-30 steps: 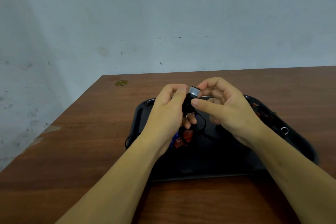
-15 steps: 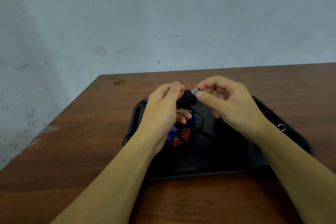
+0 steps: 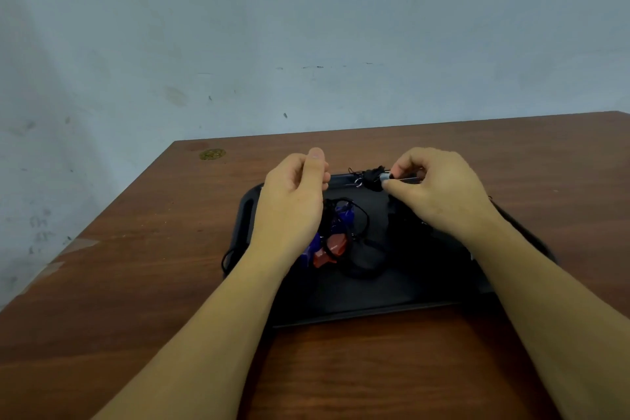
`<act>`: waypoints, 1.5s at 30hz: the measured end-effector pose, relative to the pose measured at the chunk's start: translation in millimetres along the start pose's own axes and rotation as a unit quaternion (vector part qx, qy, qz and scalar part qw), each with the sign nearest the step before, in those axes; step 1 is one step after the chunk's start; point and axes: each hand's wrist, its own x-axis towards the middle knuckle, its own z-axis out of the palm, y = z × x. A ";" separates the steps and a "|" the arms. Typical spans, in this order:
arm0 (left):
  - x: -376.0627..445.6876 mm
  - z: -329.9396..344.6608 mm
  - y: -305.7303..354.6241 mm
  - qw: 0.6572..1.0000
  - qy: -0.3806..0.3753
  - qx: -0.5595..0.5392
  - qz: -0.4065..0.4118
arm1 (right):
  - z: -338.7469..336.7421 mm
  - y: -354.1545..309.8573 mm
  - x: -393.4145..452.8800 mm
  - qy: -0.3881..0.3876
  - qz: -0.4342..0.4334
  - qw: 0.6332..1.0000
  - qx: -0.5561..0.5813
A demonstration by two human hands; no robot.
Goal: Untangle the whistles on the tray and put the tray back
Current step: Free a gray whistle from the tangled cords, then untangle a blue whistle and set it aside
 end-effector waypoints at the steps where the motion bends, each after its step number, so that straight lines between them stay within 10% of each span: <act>1: -1.1 -0.1 -0.4 1.000 -0.001 0.014 0.006 | 1.5 0.1 0.0 0.003 0.002 1.000 -0.019; 22: -3.1 -3.7 3.1 0.989 -0.032 0.136 0.042 | 4.1 -15.0 -7.1 -0.003 -0.024 0.998 -0.064; 34: -2.7 0.3 -3.8 0.986 -0.064 0.155 0.015 | 20.5 -30.5 -14.6 -0.207 -0.111 0.954 -0.185; 45: -6.7 -3.6 4.7 0.974 -0.059 0.197 0.096 | 10.2 -28.7 -14.7 -0.093 -0.090 0.980 0.152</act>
